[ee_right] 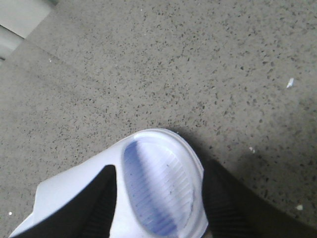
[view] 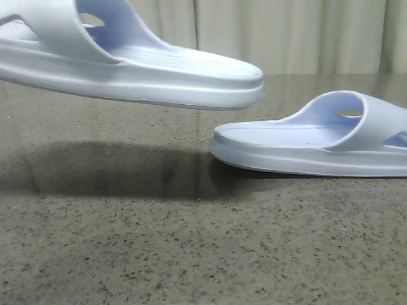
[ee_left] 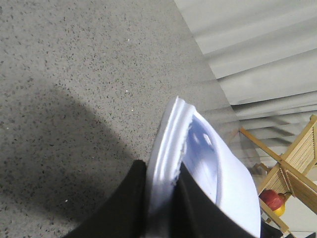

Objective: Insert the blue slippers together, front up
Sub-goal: 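Close the right gripper on the second slipper's heel rim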

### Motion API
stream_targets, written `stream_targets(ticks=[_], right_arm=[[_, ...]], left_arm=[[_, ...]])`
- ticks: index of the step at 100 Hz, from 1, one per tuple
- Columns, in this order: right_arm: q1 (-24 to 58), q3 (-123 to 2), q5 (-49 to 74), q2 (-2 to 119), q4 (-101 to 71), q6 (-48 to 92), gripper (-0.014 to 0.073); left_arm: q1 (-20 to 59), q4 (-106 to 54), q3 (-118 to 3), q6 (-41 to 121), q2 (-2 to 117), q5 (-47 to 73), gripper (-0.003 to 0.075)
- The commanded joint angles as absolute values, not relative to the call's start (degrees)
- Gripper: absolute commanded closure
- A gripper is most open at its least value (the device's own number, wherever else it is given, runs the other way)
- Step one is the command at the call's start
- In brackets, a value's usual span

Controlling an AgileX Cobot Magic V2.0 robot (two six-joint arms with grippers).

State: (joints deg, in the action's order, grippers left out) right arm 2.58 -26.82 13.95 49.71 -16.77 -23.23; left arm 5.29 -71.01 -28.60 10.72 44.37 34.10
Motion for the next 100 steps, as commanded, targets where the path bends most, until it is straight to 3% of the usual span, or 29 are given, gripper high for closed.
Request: stream_targets(ticks=[1, 100], right_arm=[[2.7, -28.5, 8.7, 51.0, -17.0, -23.2, 0.0277], [2.7, -28.5, 8.6, 58.4, -17.7, -23.2, 0.0277]], left_arm=[[5.2, -74.0, -30.2, 10.3, 44.1, 33.8, 0.0689], [5.2, -74.0, -30.2, 10.3, 44.1, 34.3, 0.0689]])
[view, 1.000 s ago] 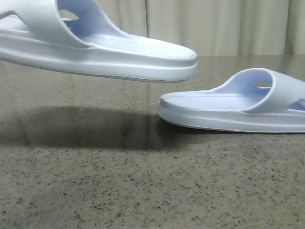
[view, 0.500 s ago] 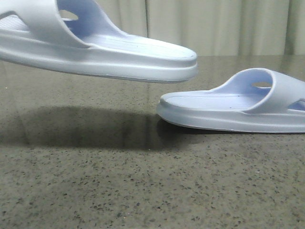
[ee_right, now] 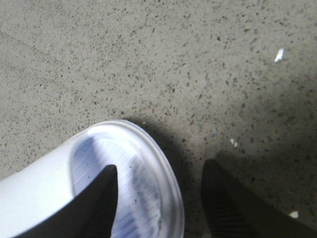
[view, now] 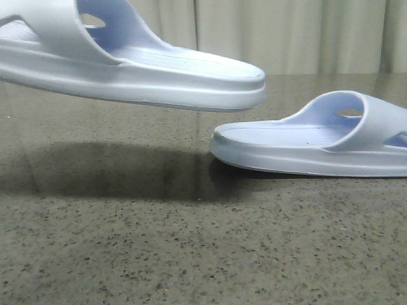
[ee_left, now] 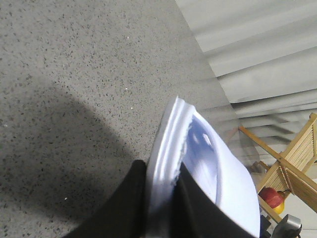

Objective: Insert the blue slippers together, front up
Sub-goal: 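Close the right gripper on the second slipper's heel rim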

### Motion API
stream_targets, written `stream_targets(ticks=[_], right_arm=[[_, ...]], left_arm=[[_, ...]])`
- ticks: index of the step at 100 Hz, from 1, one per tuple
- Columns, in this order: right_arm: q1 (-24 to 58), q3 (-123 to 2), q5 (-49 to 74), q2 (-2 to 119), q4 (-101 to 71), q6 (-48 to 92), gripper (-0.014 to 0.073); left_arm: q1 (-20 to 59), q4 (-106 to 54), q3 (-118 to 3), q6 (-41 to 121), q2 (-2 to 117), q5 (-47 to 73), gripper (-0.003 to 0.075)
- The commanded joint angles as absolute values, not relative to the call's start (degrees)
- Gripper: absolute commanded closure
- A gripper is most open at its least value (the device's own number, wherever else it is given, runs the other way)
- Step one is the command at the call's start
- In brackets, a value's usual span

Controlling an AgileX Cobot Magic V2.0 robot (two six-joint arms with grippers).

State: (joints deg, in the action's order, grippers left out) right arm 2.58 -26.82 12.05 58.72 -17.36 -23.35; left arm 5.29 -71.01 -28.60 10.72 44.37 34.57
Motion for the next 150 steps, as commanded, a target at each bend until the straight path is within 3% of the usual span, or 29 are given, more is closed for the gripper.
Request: stream_targets(ticks=[1, 123, 150], right_arm=[[2.7, -28.5, 8.6, 58.4, -17.7, -23.2, 0.0277], [2.7, -28.5, 11.7, 62.7, -19.4, -20.8, 0.0280], [2.7, -28.5, 11.7, 62.7, -19.4, -19.5, 0.0545]], left_arm=[[5.2, -74.0, -30.2, 10.3, 44.1, 34.3, 0.0689], [5.2, -74.6, -30.2, 10.3, 44.1, 34.0, 0.0689], [5.2, -74.7, -30.2, 10.3, 44.1, 33.6, 0.0694]])
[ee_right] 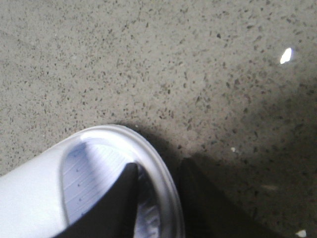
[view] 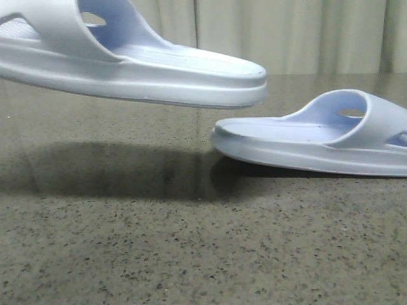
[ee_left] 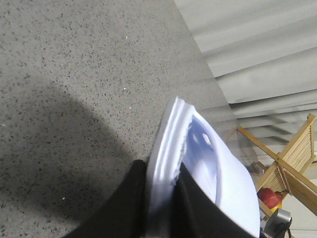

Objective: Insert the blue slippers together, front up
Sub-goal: 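Close the right gripper on the second slipper's heel rim, then raise the second slipper off the table with the right gripper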

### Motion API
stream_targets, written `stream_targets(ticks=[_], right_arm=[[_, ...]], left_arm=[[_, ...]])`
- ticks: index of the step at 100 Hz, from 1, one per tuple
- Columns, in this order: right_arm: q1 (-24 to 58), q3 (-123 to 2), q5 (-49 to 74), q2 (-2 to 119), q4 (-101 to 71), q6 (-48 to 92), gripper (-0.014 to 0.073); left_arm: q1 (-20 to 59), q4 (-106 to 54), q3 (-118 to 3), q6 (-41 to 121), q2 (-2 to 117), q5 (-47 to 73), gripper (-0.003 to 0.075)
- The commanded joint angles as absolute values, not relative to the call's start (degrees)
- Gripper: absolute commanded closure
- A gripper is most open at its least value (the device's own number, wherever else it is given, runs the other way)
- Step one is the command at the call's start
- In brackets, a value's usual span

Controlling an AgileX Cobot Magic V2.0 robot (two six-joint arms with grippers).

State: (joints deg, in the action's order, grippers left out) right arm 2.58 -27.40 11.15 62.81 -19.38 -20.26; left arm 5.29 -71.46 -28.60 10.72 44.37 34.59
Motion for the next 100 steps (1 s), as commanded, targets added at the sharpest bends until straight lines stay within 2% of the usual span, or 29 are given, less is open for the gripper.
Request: stream_targets(ticks=[1, 24, 72, 100], right_arm=[[2.7, -28.5, 11.7, 62.7, -19.4, -19.5, 0.0551], [2.7, -28.5, 9.7, 62.7, -19.4, -19.5, 0.0702], [2.7, -36.0, -4.1, 57.0, -22.7, -19.5, 0.0701], [2.7, -42.7, 0.4, 50.2, -23.0, -19.5, 0.0701]], left_arm=[[5.2, -74.7, -30.2, 10.3, 44.1, 33.6, 0.0694], [5.2, -74.7, -30.2, 10.3, 44.1, 33.6, 0.0694], [5.2, -76.3, -30.2, 10.3, 44.2, 33.6, 0.0694], [5.2, -78.1, -30.2, 10.3, 44.6, 33.2, 0.0694]])
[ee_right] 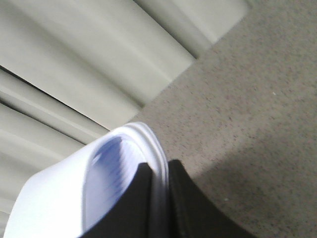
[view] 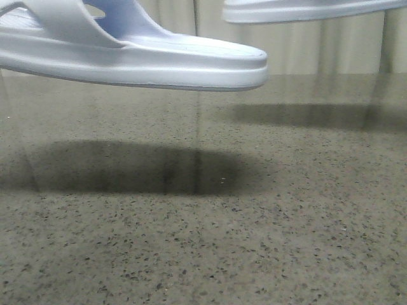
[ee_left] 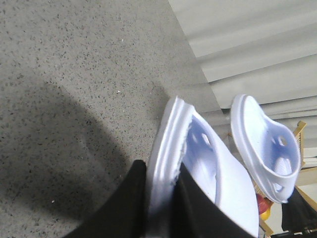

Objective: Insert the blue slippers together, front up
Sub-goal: 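Raise the second slipper off the table with the right gripper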

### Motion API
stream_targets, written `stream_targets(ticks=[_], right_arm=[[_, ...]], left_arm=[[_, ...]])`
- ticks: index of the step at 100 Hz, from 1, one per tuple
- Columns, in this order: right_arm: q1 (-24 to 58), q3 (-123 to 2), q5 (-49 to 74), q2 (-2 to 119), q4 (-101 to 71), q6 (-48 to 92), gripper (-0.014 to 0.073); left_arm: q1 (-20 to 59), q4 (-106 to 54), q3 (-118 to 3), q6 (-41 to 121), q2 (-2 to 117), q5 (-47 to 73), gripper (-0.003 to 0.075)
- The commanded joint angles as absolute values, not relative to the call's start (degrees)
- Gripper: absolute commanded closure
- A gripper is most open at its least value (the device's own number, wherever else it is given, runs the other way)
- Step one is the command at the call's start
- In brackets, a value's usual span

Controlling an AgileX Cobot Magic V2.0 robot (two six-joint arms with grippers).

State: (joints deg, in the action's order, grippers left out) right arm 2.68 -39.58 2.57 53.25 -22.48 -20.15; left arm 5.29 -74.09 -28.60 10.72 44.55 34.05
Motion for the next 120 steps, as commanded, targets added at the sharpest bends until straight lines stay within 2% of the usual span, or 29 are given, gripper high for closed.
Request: stream_targets(ticks=[1, 40, 58, 81, 120], right_arm=[[2.7, -42.8, 0.6, 50.0, -23.0, -19.5, 0.0701], [2.7, -43.1, 16.2, 41.8, -25.8, -19.5, 0.0701], [2.7, -43.1, 19.3, 41.4, -29.9, -17.7, 0.0701], [2.7, -43.0, 22.1, 41.6, -42.2, -5.5, 0.0701], [2.7, -43.0, 25.2, 45.1, -46.2, -0.5, 0.0701]], left_arm=[[5.2, -78.4, -30.2, 10.3, 44.6, 33.2, 0.0694], [5.2, -81.7, -30.2, 10.3, 44.6, 30.1, 0.0694], [5.2, -82.6, -30.2, 10.3, 44.6, 30.1, 0.0694], [5.2, -83.1, -30.2, 10.3, 44.6, 30.9, 0.0694], [5.2, -85.2, -30.2, 10.3, 44.6, 34.6, 0.0694]])
